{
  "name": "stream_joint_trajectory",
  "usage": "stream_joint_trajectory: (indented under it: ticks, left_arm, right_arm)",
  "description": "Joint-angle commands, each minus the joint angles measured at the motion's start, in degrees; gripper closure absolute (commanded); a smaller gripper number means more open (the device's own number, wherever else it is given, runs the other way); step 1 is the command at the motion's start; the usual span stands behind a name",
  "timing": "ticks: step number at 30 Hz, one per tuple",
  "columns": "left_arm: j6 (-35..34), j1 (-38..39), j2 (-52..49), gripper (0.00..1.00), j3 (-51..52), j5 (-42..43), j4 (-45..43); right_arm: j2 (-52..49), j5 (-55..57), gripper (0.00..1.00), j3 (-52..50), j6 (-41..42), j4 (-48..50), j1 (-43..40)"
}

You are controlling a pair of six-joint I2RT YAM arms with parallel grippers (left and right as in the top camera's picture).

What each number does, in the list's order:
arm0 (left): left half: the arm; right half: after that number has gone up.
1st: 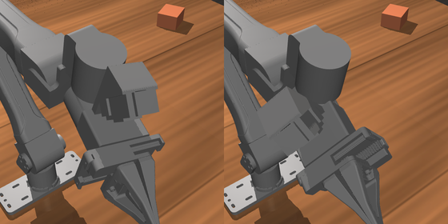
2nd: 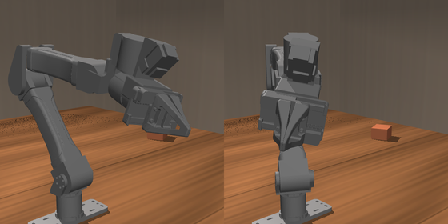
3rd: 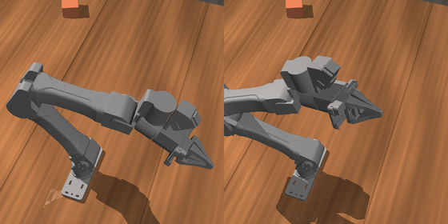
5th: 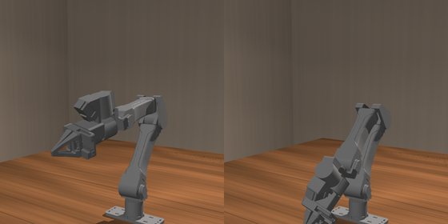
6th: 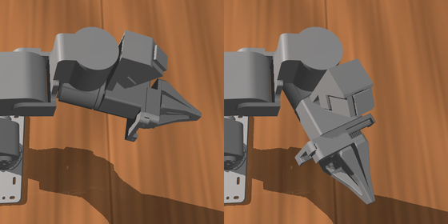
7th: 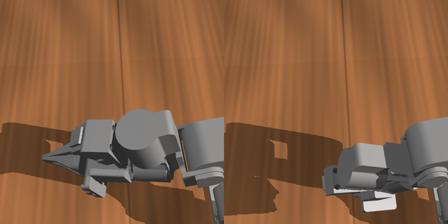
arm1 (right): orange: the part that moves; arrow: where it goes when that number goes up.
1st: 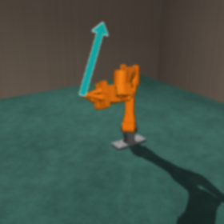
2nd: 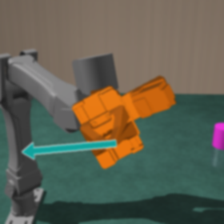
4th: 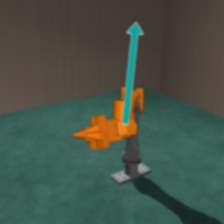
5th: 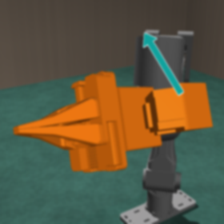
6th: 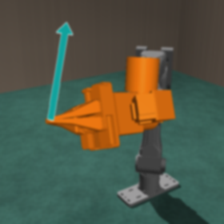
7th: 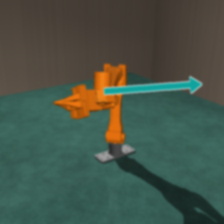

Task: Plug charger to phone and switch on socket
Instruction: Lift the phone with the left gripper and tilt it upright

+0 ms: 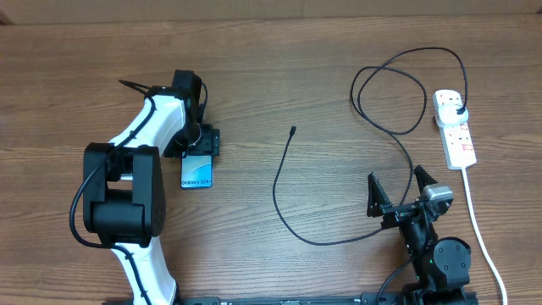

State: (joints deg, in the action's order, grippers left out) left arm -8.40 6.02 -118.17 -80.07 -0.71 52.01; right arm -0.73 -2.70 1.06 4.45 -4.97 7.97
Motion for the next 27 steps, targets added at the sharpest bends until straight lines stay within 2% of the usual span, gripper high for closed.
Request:
stream_joint_trajectory:
  ticks: [1, 4, 7, 14, 27]
  left_arm:
    - [1.1, 0.4, -4.3, 0.18, 2.4, 2.3, -1.2]
    - [1.1, 0.4, -4.3, 0.19, 2.3, 2.3, -1.0]
    - [1.1, 0.4, -4.3, 0.25, 2.0, 2.2, 0.0]
    - [1.1, 0.4, -4.3, 0.30, -4.5, 2.2, 7.9]
    - [-0.5, 0.4, -4.3, 0.26, -20.9, 2.3, 21.0]
  right_arm:
    - [0.6, 0.1, 0.00, -0.6, 0.0, 0.3, 0.3]
    - [0.6, 0.1, 0.00, -0.6, 0.0, 0.3, 0.3]
    - [0.6, 0.1, 0.00, -0.6, 0.0, 0.3, 0.3]
    - [0.6, 0.1, 0.00, -0.6, 0.0, 0.3, 0.3]
    - [0.6, 0.1, 0.00, -0.6, 0.0, 0.3, 0.3]
